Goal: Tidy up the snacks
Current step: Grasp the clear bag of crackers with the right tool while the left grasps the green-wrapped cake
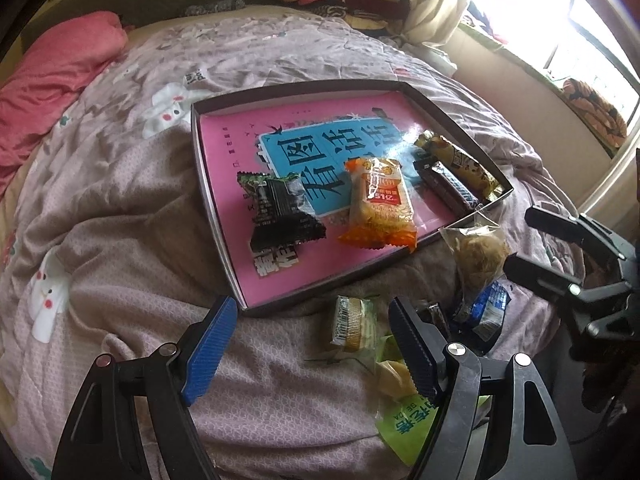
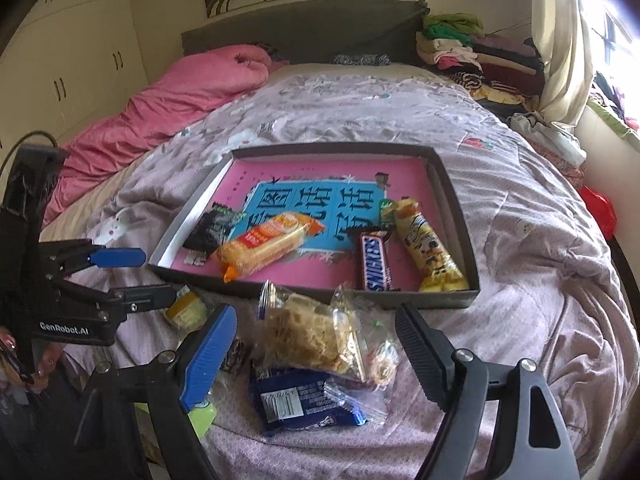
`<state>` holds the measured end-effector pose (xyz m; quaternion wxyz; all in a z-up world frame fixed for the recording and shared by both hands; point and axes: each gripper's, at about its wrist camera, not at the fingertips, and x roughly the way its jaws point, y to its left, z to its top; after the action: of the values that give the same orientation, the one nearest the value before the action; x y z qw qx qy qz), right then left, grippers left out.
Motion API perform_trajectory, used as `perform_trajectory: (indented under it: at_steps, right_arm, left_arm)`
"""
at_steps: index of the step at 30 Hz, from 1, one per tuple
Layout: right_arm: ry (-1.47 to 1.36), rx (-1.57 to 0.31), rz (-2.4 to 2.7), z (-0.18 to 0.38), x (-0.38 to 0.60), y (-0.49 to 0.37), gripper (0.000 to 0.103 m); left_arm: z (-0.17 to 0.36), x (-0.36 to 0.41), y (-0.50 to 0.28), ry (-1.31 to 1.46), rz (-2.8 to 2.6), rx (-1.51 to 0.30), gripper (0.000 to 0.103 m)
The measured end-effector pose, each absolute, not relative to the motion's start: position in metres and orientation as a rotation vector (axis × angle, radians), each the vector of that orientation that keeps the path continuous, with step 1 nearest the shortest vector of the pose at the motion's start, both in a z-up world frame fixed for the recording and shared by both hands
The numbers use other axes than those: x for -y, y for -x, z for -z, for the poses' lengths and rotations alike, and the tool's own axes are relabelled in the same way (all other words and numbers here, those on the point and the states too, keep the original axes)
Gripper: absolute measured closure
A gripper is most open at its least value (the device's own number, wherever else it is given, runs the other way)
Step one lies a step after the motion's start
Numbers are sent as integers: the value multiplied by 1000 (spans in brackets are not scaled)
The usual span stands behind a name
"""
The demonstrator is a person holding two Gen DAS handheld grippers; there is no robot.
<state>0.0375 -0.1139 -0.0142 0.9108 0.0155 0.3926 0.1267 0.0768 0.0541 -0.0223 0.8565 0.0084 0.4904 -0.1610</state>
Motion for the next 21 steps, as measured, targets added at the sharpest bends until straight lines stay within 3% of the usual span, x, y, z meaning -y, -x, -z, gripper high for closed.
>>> perform_trajectory:
  at_steps: [21]
  right_arm:
    - [1,-855,-251,35,107,-42,22]
  left_arm:
    - [41,-43,-80,-92,303,-1083,24]
